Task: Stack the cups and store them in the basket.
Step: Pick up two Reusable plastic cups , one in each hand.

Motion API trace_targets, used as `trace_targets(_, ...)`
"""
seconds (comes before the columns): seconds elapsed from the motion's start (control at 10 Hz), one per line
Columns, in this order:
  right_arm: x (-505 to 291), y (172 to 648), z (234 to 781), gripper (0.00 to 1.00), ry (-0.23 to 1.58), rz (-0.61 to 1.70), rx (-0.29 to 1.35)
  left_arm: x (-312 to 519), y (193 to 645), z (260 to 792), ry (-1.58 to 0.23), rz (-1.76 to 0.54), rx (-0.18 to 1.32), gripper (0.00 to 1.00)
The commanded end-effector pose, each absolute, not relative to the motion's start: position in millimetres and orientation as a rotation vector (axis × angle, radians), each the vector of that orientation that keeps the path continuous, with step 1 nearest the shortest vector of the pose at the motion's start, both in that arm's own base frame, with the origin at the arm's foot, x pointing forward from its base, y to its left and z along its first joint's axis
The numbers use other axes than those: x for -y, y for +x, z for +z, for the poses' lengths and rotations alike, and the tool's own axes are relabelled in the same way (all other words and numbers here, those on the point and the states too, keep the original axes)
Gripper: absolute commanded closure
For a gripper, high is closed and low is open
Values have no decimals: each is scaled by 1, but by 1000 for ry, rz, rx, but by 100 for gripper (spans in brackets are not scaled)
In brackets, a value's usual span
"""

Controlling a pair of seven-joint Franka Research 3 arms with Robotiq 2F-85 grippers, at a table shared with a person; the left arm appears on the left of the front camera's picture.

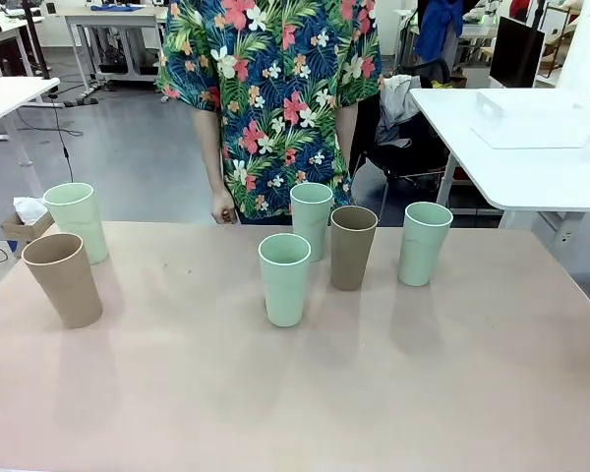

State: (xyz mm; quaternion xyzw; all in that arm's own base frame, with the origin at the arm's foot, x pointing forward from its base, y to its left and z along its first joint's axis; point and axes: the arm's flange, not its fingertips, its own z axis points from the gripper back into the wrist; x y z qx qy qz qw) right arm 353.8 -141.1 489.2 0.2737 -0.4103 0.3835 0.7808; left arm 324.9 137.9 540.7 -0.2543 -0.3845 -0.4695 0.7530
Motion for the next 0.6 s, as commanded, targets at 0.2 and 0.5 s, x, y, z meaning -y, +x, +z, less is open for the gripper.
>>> trace_targets(0.2,142,357,490,0,596,844,926,-138,325,542,-563,-1038,864,0)
trace_targets(0.5,142,357,490,0,596,844,926,-138,325,542,-563,-1038,864,0)
